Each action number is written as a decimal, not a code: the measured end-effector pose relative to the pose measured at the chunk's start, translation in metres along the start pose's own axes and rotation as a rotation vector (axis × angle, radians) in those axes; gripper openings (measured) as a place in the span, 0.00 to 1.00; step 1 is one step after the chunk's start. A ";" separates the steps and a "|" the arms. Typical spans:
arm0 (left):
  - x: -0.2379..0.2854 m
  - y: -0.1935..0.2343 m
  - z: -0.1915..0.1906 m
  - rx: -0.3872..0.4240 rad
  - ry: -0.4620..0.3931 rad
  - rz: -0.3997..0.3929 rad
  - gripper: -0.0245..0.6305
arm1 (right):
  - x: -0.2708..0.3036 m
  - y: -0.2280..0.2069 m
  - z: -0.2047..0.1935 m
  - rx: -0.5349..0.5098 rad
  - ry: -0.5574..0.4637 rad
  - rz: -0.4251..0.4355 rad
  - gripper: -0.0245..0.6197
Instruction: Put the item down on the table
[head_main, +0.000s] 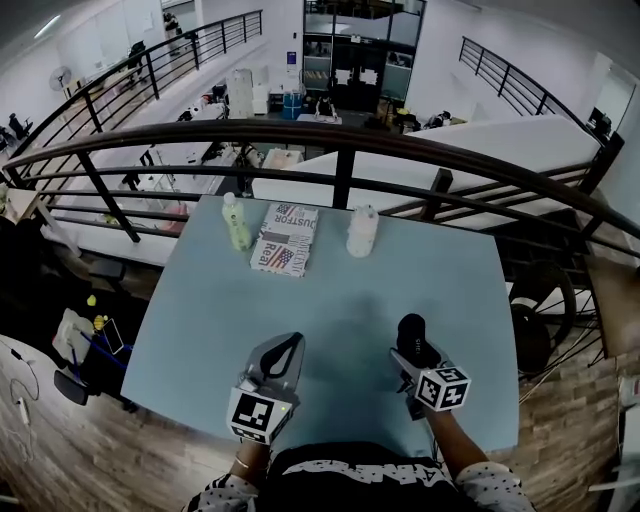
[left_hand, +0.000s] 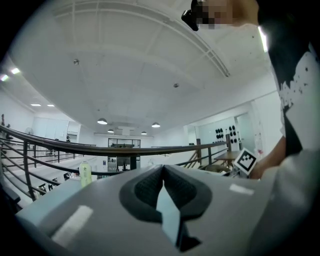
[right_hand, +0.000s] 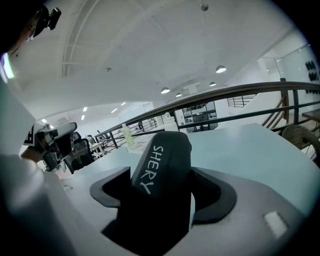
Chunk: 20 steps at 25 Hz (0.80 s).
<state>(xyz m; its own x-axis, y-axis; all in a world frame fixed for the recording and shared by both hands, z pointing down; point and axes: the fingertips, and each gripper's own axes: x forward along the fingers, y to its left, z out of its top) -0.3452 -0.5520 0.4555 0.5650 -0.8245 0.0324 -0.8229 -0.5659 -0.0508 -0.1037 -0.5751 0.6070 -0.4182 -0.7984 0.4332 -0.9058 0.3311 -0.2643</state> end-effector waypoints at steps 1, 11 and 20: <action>-0.001 0.001 0.000 -0.007 0.002 0.003 0.04 | 0.002 0.000 -0.002 0.000 0.005 -0.002 0.64; -0.006 0.010 -0.004 -0.003 0.007 0.022 0.04 | 0.019 -0.006 -0.028 -0.026 0.096 -0.034 0.64; -0.010 0.015 -0.005 -0.009 0.011 0.035 0.04 | 0.029 -0.005 -0.048 -0.061 0.182 -0.042 0.64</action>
<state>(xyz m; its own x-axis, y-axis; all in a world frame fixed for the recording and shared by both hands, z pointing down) -0.3636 -0.5521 0.4591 0.5355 -0.8435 0.0419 -0.8425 -0.5370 -0.0428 -0.1143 -0.5757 0.6623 -0.3800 -0.7097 0.5932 -0.9230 0.3333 -0.1926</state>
